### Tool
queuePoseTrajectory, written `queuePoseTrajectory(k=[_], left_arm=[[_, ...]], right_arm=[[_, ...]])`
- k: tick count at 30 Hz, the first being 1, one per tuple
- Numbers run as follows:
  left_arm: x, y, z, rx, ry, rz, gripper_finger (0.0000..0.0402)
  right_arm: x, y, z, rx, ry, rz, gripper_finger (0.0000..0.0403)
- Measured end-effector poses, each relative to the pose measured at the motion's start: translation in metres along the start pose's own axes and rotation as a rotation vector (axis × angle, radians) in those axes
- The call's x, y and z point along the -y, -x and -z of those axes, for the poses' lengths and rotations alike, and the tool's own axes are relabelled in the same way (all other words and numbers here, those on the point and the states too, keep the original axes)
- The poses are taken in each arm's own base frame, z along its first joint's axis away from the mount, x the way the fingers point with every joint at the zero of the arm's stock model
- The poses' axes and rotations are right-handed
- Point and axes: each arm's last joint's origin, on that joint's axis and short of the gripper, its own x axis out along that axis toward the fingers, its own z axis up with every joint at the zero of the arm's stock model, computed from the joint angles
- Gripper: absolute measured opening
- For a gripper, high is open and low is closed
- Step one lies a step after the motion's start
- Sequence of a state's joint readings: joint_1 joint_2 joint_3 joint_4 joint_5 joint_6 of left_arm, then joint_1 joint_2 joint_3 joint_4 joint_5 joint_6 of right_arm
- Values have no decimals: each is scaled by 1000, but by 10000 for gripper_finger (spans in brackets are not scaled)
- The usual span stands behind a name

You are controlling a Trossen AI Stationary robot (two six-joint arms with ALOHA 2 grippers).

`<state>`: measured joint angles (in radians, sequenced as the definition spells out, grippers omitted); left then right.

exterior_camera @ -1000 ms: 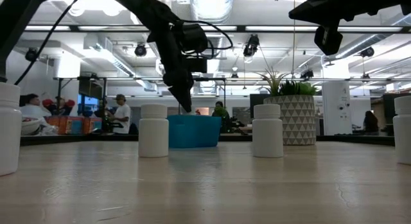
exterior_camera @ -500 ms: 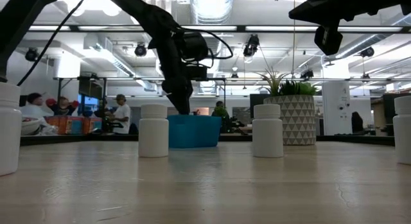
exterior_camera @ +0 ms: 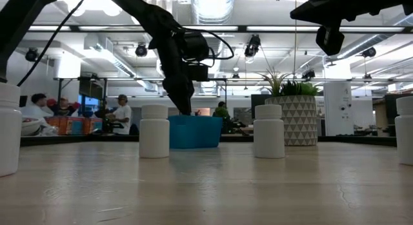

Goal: Pick and place pill bottles into a basket
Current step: Put the white pill bottle into the dark blue bin

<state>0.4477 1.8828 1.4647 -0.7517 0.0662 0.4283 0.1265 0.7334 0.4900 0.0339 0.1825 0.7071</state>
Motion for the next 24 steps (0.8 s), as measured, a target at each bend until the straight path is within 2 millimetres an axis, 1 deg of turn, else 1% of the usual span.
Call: queuePoseTrajectory(k=[6, 10, 15, 24], left_arm=[[1, 0, 2, -21, 2, 19, 185], [1, 0, 2, -20, 3, 20, 197], [0, 3, 0, -13, 4, 17, 201], [-2, 21, -4, 1, 0, 9, 201]], right_arm=[[0, 0, 0, 0, 0, 0, 8], [0, 0, 0, 0, 0, 0, 8], [0, 0, 0, 0, 0, 0, 8], [0, 0, 0, 0, 0, 0, 8]])
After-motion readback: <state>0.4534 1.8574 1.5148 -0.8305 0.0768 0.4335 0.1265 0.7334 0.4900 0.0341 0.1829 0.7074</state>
